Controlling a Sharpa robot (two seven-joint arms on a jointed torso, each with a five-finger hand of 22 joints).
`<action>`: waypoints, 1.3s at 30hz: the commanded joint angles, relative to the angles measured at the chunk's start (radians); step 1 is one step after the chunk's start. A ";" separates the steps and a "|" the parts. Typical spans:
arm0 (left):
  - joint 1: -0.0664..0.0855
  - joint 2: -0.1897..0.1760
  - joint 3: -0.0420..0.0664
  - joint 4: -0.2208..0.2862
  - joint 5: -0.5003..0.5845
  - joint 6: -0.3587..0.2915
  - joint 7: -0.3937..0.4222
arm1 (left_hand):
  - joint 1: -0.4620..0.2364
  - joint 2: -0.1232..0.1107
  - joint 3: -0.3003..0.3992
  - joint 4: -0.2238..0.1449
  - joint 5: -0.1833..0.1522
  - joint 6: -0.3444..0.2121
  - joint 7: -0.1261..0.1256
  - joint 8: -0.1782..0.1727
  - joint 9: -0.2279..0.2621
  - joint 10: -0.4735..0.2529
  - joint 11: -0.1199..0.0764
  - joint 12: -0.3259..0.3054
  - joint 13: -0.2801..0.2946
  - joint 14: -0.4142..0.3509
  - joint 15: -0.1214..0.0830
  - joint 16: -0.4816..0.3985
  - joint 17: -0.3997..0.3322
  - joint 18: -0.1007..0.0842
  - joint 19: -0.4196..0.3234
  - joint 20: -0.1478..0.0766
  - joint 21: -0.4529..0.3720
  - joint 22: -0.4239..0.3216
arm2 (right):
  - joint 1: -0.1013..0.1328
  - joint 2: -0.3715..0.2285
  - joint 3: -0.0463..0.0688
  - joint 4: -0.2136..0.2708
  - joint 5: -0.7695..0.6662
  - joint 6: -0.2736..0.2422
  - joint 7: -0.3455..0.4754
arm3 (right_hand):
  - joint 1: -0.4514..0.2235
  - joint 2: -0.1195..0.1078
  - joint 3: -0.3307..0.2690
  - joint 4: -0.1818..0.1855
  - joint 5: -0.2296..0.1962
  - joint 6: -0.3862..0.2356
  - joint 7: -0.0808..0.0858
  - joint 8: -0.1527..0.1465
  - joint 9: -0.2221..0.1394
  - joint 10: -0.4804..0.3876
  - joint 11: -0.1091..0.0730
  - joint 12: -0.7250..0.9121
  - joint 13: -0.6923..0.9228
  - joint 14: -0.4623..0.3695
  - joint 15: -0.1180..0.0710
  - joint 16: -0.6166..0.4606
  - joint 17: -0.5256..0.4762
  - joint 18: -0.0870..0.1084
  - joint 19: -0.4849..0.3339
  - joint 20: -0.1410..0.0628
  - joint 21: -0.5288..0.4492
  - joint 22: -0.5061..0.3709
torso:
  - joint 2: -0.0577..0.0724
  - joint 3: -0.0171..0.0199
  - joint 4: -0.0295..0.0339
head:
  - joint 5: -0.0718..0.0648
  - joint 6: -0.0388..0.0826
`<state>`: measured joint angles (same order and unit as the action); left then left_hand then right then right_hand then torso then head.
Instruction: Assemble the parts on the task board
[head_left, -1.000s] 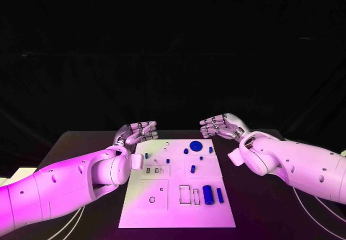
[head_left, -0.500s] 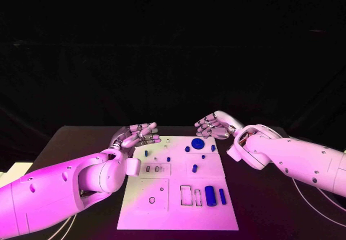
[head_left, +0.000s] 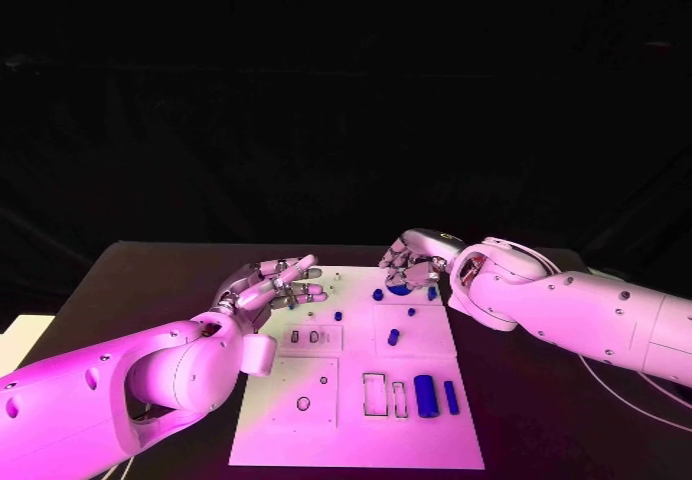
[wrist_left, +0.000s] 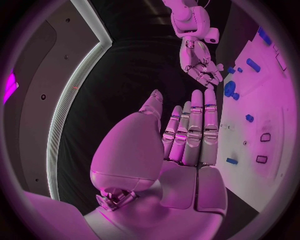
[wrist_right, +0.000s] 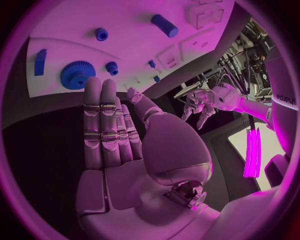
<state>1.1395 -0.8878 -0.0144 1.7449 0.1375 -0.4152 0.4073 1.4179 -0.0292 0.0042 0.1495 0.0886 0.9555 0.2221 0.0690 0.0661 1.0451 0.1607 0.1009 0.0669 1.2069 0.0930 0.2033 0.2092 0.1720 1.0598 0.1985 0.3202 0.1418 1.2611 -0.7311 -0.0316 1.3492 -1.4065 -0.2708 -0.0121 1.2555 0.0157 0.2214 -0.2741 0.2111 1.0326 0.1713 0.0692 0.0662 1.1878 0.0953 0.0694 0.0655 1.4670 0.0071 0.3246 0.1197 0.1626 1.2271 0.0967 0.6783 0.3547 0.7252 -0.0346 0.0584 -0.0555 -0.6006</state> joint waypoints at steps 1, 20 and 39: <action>0.003 -0.006 0.002 0.020 0.011 0.034 -0.008 | -0.011 0.001 -0.006 0.000 0.006 -0.007 0.000 -0.004 -0.001 -0.006 0.001 -0.003 -0.001 0.003 0.003 0.004 0.002 0.009 0.007 0.000 0.003 0.002 | 0.006 0.005 0.001 0.007 -0.165 0.087 -0.081 | -0.019 0.000 0.012 0.003 -0.007 0.008 -0.012 -0.003 0.000 -0.008 -0.002 -0.004 -0.001 0.033 -0.013 0.215 0.101 0.018 -0.011 -0.009 0.053 0.035 | 0.021 -0.0036 0.0121 | -0.008 0.003; 0.013 -0.022 0.005 0.054 0.012 0.035 -0.011 | -0.014 0.002 -0.009 0.000 0.006 -0.011 0.002 -0.004 -0.001 -0.013 0.002 -0.003 -0.001 0.005 0.003 0.008 0.007 0.009 0.008 0.000 0.006 0.003 | 0.015 0.030 0.003 0.002 -0.238 0.135 -0.091 | -0.031 -0.009 0.046 0.011 -0.015 0.011 -0.015 -0.003 0.000 -0.027 -0.006 -0.004 -0.002 -0.009 -0.011 0.401 0.263 0.020 -0.081 -0.002 0.175 0.120 | 0.052 -0.0021 0.0148 | -0.009 0.015; 0.019 -0.036 0.006 0.062 0.012 0.039 -0.015 | -0.019 0.002 -0.013 0.000 0.006 -0.021 0.005 -0.005 -0.001 -0.025 0.005 -0.003 -0.001 0.004 0.005 0.013 0.016 0.008 0.009 0.001 0.009 0.005 | 0.014 0.052 0.003 -0.021 -0.249 0.163 -0.093 | -0.025 0.011 0.089 0.022 -0.061 0.032 -0.017 0.001 0.002 -0.012 -0.009 -0.001 -0.001 -0.018 -0.011 0.489 0.369 0.021 -0.107 0.000 0.233 0.158 | 0.070 -0.0050 0.0148 | -0.012 0.011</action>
<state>1.1567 -0.9238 -0.0096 1.8029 0.1468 -0.3987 0.3910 1.4102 -0.0290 -0.0024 0.1485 0.0886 0.9431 0.2267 0.0690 0.0659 1.0272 0.1642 0.1009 0.0669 1.2068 0.0930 0.2128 0.2246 0.1715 1.0596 0.1986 0.3243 0.1449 1.2754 -0.6809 -0.0289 1.3291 -1.6367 -0.1339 -0.1003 1.2302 0.0168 0.3051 -0.2517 0.1562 1.0590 0.1541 0.0692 0.0673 1.1694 0.0889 0.0694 0.0647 1.4555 -0.0002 0.8100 0.4840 0.1776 1.1282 0.0950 0.9076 0.5113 0.7912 -0.0390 0.0734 -0.0676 -0.5887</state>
